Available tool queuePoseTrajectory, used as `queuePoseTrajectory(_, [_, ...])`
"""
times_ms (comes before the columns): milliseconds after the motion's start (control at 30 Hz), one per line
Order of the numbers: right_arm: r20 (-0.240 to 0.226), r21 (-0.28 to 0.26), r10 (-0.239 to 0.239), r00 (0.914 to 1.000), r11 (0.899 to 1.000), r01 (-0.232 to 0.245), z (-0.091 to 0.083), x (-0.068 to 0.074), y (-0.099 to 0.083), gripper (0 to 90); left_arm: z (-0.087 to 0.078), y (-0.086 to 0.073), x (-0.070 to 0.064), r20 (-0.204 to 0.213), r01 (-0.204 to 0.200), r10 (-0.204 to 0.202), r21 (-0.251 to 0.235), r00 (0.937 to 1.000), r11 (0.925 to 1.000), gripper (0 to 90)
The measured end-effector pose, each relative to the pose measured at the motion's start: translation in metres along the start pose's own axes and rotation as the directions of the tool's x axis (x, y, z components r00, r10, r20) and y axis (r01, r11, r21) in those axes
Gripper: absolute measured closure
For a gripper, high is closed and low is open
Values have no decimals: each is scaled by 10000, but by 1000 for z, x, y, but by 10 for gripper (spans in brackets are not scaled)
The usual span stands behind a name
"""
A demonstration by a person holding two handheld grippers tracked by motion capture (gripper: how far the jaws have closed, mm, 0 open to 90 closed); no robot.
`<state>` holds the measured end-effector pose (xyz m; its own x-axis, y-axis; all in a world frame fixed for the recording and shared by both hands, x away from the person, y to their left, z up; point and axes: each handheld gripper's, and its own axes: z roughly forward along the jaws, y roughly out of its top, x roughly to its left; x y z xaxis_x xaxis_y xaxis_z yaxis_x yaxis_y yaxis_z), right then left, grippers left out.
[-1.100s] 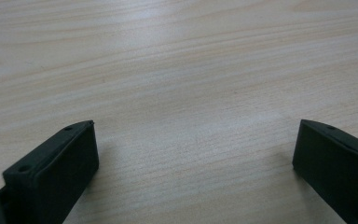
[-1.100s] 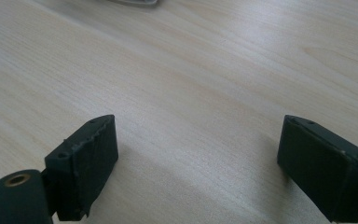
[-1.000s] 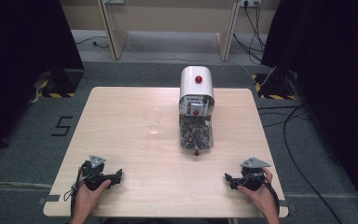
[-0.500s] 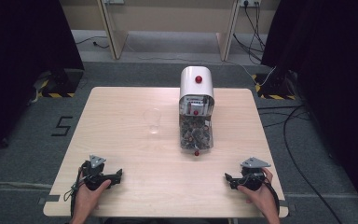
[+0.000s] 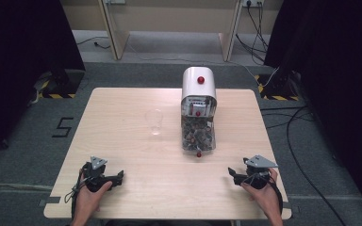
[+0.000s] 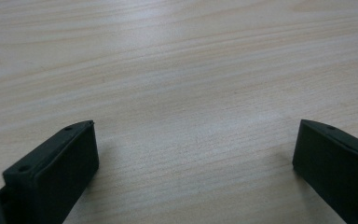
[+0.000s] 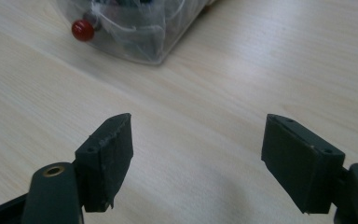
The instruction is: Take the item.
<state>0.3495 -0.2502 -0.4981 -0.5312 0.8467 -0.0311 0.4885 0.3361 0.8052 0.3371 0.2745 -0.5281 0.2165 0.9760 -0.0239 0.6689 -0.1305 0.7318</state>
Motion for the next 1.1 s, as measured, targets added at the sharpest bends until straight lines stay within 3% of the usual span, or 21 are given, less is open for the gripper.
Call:
queuePoseTrajectory(300, [-51, -569, -263, 9996, 9980, 259, -2, 6, 15, 334, 0, 0, 0, 0, 0, 0, -1, 10000, 10000, 0])
queuePoseTrajectory(667, [-76, -891, -461, 9989, 9950, 453, -1, 13, 26, 389, 0, 0, 0, -2, 0, 0, -3, 10000, 10000, 0])
queuePoseTrajectory(833, [-83, -1269, -718, 9974, 9894, 702, -3, 16, 35, 420, 0, 0, 0, 1, 6, -6, -8, 10000, 10000, 0])
queuePoseTrajectory(1100, [-88, -1654, -754, 9971, 9835, 730, -5, 16, 43, 446, 0, 0, 0, -2, 5, -5, -6, 10000, 10000, 0])
